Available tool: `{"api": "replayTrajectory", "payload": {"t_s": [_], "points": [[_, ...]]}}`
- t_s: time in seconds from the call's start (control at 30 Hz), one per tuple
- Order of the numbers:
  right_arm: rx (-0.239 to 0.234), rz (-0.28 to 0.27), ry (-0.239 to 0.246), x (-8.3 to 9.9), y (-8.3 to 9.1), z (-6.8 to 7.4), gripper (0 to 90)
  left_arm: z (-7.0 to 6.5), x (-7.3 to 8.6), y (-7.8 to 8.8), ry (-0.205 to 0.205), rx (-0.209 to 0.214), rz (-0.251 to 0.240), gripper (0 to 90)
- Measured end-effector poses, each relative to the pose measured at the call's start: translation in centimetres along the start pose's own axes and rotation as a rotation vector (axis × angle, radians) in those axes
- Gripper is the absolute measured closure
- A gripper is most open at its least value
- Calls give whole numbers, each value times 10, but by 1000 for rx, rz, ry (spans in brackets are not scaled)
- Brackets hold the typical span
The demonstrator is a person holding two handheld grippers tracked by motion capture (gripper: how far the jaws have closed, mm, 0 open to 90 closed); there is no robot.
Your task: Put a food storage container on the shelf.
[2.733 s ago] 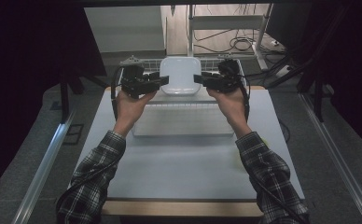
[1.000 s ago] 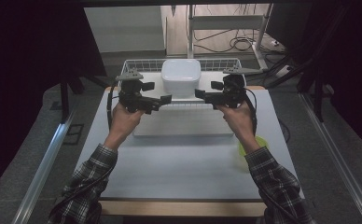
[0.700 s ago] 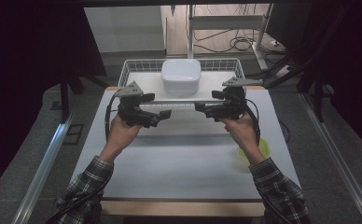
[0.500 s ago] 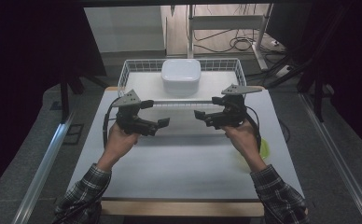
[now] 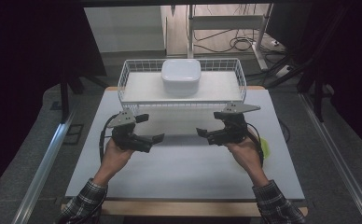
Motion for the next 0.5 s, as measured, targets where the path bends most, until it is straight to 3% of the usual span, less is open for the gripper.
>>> {"api": "replayTrajectory", "payload": {"t_s": [0.2,0.5], "points": [[15,14,30,14,4,3,82,-4,12,0,-1,-20,14,35],[29,3,15,31,18,3,85,-10,39,-4,15,-29,52,36]]}}
Point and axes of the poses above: each handheld gripper's, and its own axes: y roughly backward along the jaws, x roughly out of its underside, z roughly to its left, the point moved 5 cm from there along -y, roughly forward along the jaws, and after that the axes turned 10 degrees about -x, right-handed, at the moved point
